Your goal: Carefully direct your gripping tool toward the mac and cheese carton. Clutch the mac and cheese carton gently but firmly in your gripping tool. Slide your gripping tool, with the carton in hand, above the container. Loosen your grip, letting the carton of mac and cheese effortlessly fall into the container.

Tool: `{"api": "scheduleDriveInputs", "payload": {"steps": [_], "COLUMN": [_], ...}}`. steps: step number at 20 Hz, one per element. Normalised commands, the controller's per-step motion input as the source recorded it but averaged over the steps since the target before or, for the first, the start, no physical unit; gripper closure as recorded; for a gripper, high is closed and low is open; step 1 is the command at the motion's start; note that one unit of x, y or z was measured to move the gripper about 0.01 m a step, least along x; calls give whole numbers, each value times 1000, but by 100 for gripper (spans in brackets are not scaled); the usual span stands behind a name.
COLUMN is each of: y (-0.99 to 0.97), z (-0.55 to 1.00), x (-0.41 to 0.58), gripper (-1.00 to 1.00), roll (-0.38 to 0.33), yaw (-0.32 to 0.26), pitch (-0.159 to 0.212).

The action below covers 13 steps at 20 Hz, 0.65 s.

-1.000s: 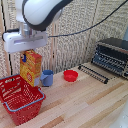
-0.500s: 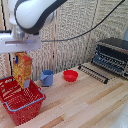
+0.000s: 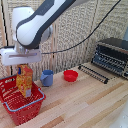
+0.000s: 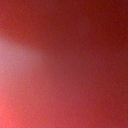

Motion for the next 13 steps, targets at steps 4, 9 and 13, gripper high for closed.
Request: {"api": "scheduleDriveInputs", "payload": {"steps": [4,9,13], "y": [-11,-70,-146], "z": [-16,262,763], "x": [42,0,-6], "gripper": [-100,-100,-100], "roll": [0,-3,0], "yaw": [5,-67,-101], "pitch": [17,24,43]}}
